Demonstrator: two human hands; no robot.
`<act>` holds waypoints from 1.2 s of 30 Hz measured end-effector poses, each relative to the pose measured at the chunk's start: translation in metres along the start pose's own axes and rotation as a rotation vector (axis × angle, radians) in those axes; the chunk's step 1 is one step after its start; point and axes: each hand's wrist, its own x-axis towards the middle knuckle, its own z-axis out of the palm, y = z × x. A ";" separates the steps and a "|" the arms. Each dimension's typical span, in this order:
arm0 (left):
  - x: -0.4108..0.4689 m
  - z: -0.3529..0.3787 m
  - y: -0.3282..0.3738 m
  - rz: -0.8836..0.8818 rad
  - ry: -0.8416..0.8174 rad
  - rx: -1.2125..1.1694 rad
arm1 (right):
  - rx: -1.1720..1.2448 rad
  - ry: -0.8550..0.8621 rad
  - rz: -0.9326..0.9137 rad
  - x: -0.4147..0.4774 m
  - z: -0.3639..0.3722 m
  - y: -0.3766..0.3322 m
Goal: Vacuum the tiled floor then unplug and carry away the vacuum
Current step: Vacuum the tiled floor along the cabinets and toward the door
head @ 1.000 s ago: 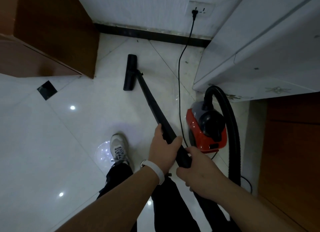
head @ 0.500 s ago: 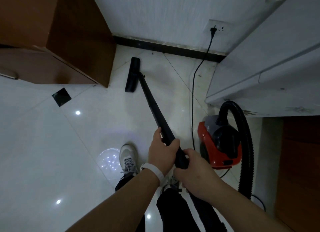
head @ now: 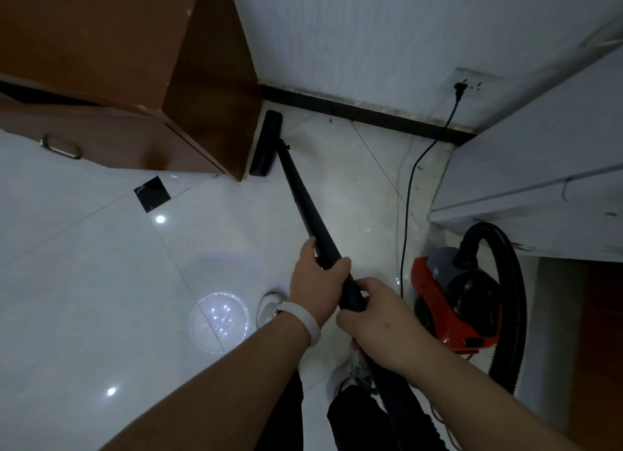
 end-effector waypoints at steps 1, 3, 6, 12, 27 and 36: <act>0.003 -0.004 0.001 0.001 0.000 0.006 | 0.001 0.000 -0.003 0.001 0.003 -0.004; 0.008 -0.011 0.002 0.003 0.000 0.015 | -0.004 0.001 -0.011 0.004 0.008 -0.011; 0.014 -0.019 0.002 0.009 -0.007 0.027 | -0.006 -0.006 -0.014 0.009 0.014 -0.016; 0.010 -0.019 0.000 0.014 -0.034 0.044 | 0.000 0.005 -0.005 0.007 0.016 -0.011; -0.051 0.074 -0.021 0.048 -0.274 0.115 | 0.095 0.126 0.099 -0.051 -0.036 0.075; -0.075 0.137 -0.019 0.097 -0.395 0.212 | 0.204 0.184 0.120 -0.074 -0.077 0.119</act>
